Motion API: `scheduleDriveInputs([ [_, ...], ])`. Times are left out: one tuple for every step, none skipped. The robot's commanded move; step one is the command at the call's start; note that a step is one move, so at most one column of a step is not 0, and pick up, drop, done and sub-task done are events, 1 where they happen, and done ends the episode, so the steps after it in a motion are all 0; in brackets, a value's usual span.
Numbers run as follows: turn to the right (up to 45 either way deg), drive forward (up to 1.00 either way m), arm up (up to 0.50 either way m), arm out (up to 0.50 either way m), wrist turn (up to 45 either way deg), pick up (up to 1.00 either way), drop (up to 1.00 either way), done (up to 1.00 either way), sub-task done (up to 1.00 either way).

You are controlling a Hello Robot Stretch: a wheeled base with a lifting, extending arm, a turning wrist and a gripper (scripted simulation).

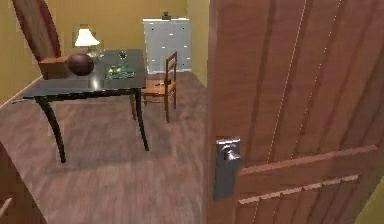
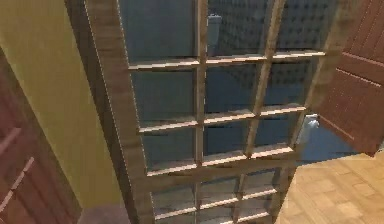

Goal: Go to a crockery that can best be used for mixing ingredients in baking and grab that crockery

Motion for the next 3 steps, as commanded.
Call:
scheduleDriveInputs([
  [0.0,0.15,0.00,0.00,0.0,0.00,0.00,0.00,0.00],
  [-33.0,0.00,0.00,0.00,0.0,0.00,0.00,0.00,0.00],
  [0.0,0.80,0.00,0.00,0.0,0.00,0.00,0.00,0.00],
])
